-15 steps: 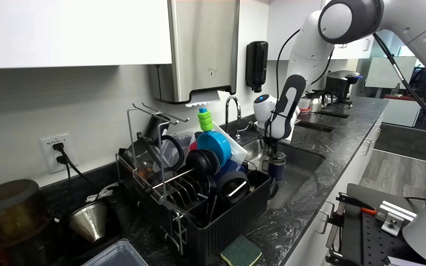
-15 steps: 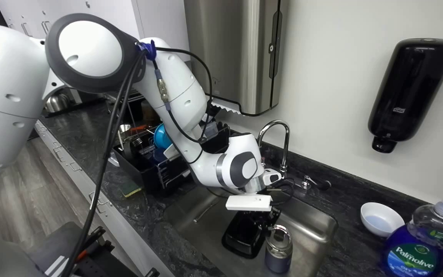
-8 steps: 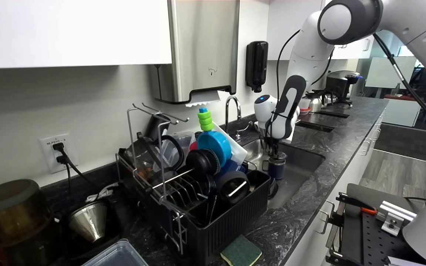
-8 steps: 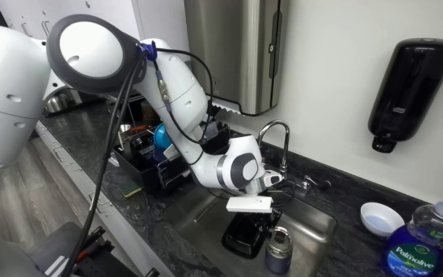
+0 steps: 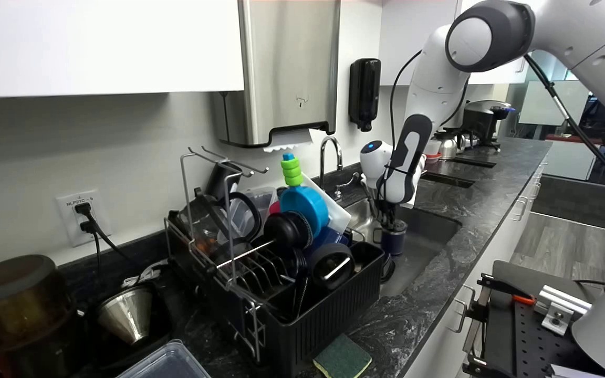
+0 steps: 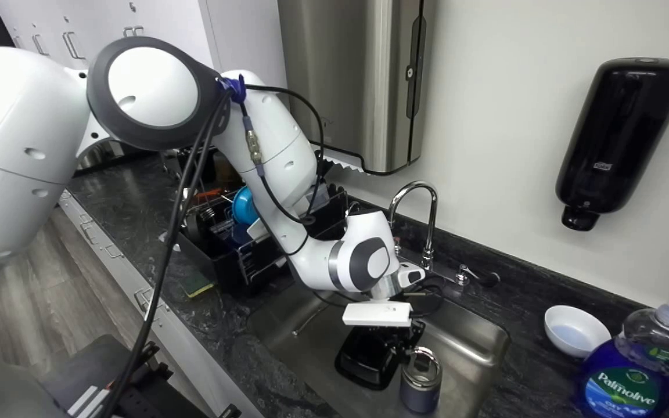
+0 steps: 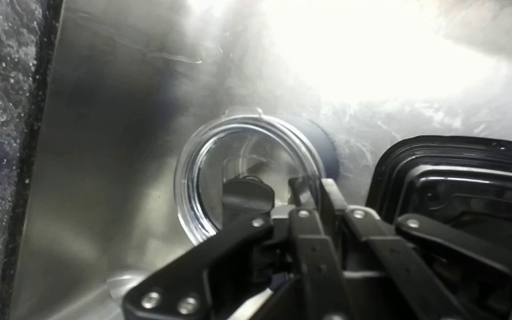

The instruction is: Take the lid and put it on the cup

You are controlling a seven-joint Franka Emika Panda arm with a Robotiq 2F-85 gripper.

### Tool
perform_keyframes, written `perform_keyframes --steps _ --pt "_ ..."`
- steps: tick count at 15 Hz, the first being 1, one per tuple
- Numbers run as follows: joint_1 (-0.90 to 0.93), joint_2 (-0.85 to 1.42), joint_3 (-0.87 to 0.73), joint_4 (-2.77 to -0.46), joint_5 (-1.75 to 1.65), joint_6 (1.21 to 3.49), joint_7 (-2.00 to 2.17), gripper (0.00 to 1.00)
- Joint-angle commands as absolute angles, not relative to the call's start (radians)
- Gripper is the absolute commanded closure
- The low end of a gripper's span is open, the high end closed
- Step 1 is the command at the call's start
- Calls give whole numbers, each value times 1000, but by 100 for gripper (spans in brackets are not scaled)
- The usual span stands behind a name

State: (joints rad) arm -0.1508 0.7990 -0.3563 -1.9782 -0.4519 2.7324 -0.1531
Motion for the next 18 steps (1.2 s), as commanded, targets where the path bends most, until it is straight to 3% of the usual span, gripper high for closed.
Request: perform_keyframes --steps 1,7,8,9,18 --pt "-147 817 -366 -1965 -474 2761 -164 97" --pt "-150 819 -365 -1965 -480 2777 -171 97" --pt "-151 818 -364 -1966 -480 2778 -174 65" --pt "-150 817 -365 -1967 -482 2780 -176 64" --pt "-140 802 -378 -1981 -496 2789 -181 1"
